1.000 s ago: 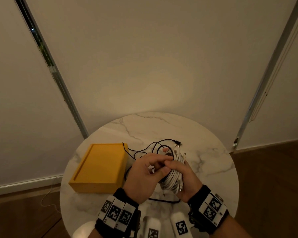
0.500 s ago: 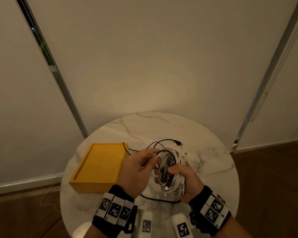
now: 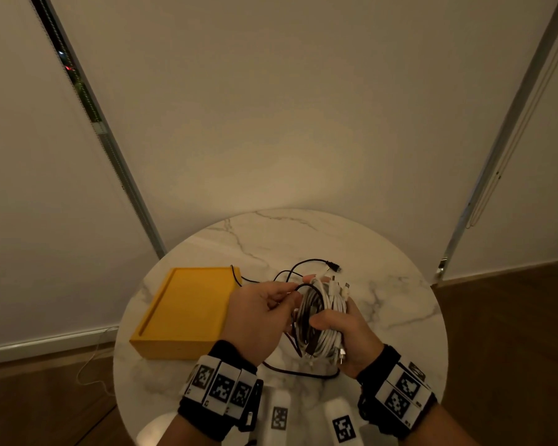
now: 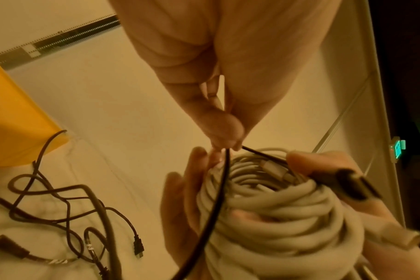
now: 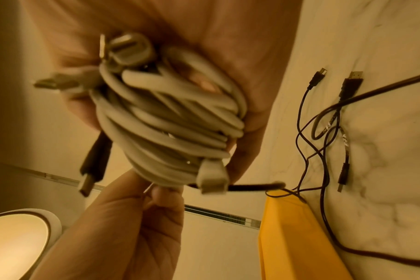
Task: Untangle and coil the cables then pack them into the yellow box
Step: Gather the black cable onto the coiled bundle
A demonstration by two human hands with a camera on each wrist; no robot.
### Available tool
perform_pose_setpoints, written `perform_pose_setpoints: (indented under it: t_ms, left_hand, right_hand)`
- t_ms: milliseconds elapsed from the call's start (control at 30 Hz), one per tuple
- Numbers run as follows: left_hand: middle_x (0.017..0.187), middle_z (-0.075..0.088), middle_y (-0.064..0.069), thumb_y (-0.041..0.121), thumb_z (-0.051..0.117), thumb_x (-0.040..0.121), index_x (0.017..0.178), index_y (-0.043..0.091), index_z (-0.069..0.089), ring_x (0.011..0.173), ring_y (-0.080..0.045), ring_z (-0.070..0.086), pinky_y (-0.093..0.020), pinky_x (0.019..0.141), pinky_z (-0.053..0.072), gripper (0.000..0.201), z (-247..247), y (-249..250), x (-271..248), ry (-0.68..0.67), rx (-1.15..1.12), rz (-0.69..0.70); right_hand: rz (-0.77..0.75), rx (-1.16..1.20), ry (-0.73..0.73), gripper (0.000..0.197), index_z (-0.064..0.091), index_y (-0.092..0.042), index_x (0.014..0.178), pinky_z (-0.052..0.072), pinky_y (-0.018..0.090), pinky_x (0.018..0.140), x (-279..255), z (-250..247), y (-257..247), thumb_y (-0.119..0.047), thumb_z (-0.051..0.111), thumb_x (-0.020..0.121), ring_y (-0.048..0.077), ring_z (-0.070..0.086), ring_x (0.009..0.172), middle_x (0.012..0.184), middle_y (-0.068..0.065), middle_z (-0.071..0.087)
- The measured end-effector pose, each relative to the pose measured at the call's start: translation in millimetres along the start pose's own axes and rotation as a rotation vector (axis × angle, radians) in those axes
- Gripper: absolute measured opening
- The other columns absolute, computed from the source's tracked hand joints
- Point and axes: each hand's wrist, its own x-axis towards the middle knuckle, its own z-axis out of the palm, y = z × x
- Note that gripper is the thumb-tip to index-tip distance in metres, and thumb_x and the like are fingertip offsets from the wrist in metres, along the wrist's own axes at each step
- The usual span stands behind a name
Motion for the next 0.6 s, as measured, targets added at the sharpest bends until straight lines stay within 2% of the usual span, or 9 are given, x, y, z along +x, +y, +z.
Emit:
perform_pose_setpoints:
  t_ms: [100, 167, 233, 333, 400, 467, 533, 600]
  left_hand:
    - [0.05, 0.062, 0.021, 0.015, 0.07, 0.091, 0.092, 0.017, 0.08, 0.049, 0.005, 0.06, -0.009, 0.05, 0.045, 0.01, 0, 3, 1, -0.008, 0.028, 0.005]
    - [0.057, 0.068, 0.02, 0.015, 0.07, 0.091, 0.088, 0.023, 0.08, 0.055, 0.004, 0.065, -0.013, 0.055, 0.051, 0.013, 0, 5, 1, -0.023, 0.023, -0.005]
    - [0.064, 0.072, 0.018, 0.016, 0.07, 0.092, 0.083, 0.032, 0.078, 0.061, 0.0, 0.069, -0.019, 0.058, 0.057, 0.02, 0, 4, 2, -0.035, 0.007, -0.011]
    - [0.057, 0.069, 0.015, 0.014, 0.07, 0.091, 0.081, 0.042, 0.072, 0.054, 0.001, 0.065, -0.017, 0.053, 0.054, 0.03, 1, 7, 4, -0.031, -0.001, -0.014]
    - [0.053, 0.066, 0.014, 0.011, 0.069, 0.092, 0.09, 0.033, 0.075, 0.052, 0.002, 0.064, -0.016, 0.05, 0.053, 0.023, 1, 9, 5, -0.025, -0.045, -0.049]
    - [0.056, 0.068, 0.012, 0.013, 0.068, 0.093, 0.098, 0.022, 0.077, 0.053, -0.003, 0.067, -0.024, 0.049, 0.057, 0.014, 3, 9, 6, -0.015, -0.056, -0.101]
    - [0.058, 0.069, 0.007, 0.02, 0.068, 0.093, 0.096, 0.027, 0.075, 0.053, -0.01, 0.067, -0.035, 0.05, 0.059, 0.01, 5, 4, 7, 0.007, 0.007, -0.085]
    - [0.057, 0.065, 0.005, 0.026, 0.067, 0.093, 0.094, 0.031, 0.072, 0.051, -0.012, 0.064, -0.04, 0.049, 0.056, 0.007, 6, 0, 8, 0.014, 0.093, -0.037]
  right_hand:
    - [0.057, 0.003, -0.015, 0.073, 0.061, -0.009, 0.125, 0.054, 0.066, 0.086, 0, 1, 1, -0.004, 0.073, 0.053, 0.049, 0.065, 0.095, 0.109, 0.034, 0.064]
    - [0.094, 0.016, -0.028, 0.077, 0.058, -0.01, 0.128, 0.055, 0.064, 0.084, 0, 2, 1, -0.005, 0.074, 0.053, 0.05, 0.066, 0.099, 0.118, 0.035, 0.063]
    - [0.112, 0.033, -0.055, 0.075, 0.056, -0.011, 0.129, 0.054, 0.065, 0.084, 0, 1, 0, -0.004, 0.072, 0.056, 0.05, 0.065, 0.1, 0.122, 0.036, 0.06]
    - [0.125, 0.045, -0.1, 0.063, 0.06, -0.013, 0.124, 0.052, 0.066, 0.085, -2, 0, -2, 0.002, 0.067, 0.063, 0.048, 0.067, 0.097, 0.114, 0.029, 0.066]
    - [0.135, 0.04, -0.114, 0.05, 0.068, -0.016, 0.114, 0.054, 0.065, 0.084, -3, 1, -4, 0.003, 0.064, 0.068, 0.047, 0.068, 0.095, 0.112, 0.027, 0.068]
    - [0.145, 0.043, -0.114, 0.051, 0.068, -0.013, 0.115, 0.057, 0.062, 0.081, -4, 3, -5, -0.001, 0.071, 0.066, 0.047, 0.069, 0.093, 0.113, 0.03, 0.066]
    - [0.164, 0.039, -0.103, 0.065, 0.059, -0.004, 0.126, 0.059, 0.057, 0.077, -3, 3, -4, -0.004, 0.077, 0.063, 0.047, 0.069, 0.09, 0.112, 0.033, 0.064]
    - [0.175, 0.035, -0.093, 0.07, 0.056, 0.0, 0.127, 0.06, 0.051, 0.071, -3, 4, -5, -0.007, 0.081, 0.062, 0.043, 0.07, 0.083, 0.106, 0.031, 0.065]
